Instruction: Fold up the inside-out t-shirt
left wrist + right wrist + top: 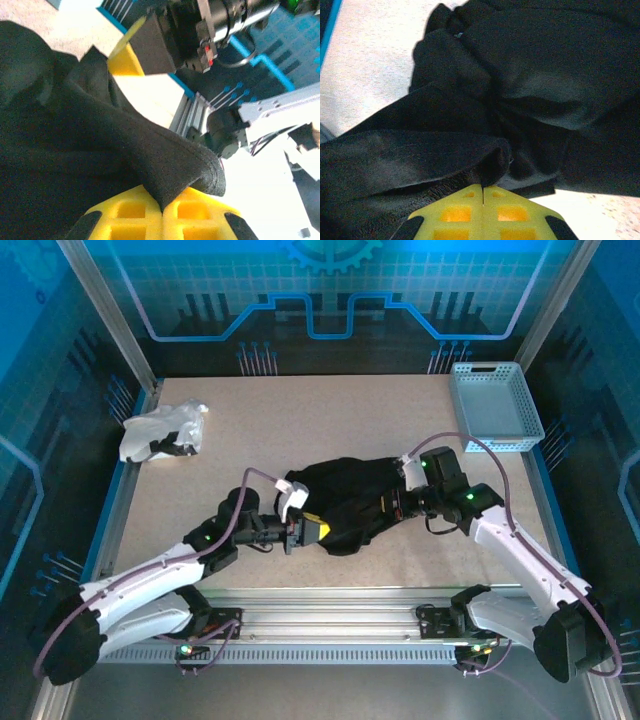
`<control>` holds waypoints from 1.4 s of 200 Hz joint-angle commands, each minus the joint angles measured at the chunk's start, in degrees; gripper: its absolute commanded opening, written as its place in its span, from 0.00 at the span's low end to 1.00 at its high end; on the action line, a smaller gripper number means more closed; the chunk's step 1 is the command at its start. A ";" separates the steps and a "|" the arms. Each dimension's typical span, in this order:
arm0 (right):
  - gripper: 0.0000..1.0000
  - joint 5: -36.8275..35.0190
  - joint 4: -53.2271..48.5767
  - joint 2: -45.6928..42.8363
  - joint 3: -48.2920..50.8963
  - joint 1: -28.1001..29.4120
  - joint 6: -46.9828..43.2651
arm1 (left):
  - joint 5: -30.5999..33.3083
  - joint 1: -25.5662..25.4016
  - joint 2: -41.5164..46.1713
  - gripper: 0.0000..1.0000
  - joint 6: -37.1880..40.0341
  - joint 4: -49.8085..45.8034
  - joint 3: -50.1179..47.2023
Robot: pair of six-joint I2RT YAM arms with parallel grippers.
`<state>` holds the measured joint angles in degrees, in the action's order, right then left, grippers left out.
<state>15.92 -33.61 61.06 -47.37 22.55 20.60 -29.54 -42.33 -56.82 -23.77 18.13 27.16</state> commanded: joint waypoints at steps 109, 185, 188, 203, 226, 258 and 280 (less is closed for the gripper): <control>0.46 -17.80 9.93 -8.81 4.54 1.51 -1.63 | 11.13 4.94 -11.22 0.59 -0.43 -13.92 11.08; 0.66 -13.88 14.28 37.52 -24.69 9.36 -12.87 | 18.67 26.64 -23.37 0.71 -11.17 -15.55 10.22; 0.67 -13.24 13.92 38.91 -25.82 9.38 -13.14 | 18.62 26.68 -24.29 0.71 -10.96 -15.58 10.73; 0.72 -11.74 11.40 45.08 -30.96 9.94 -14.17 | 18.66 26.68 -29.57 0.71 -10.25 -14.39 12.50; 0.74 -10.69 4.49 52.42 -37.36 10.63 -16.29 | 14.20 26.43 -37.69 0.68 -9.59 -13.50 15.96; 0.70 -9.47 1.55 55.68 -38.00 11.35 -18.42 | 9.15 24.93 -42.86 0.51 -12.10 -7.83 16.15; 0.36 -4.19 2.04 56.29 -38.65 11.19 -19.46 | 5.79 24.92 -44.37 0.22 -14.29 -3.59 16.01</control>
<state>5.43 -28.62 116.40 -83.94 33.23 3.49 -15.86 -15.90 -97.86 -35.81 8.36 42.89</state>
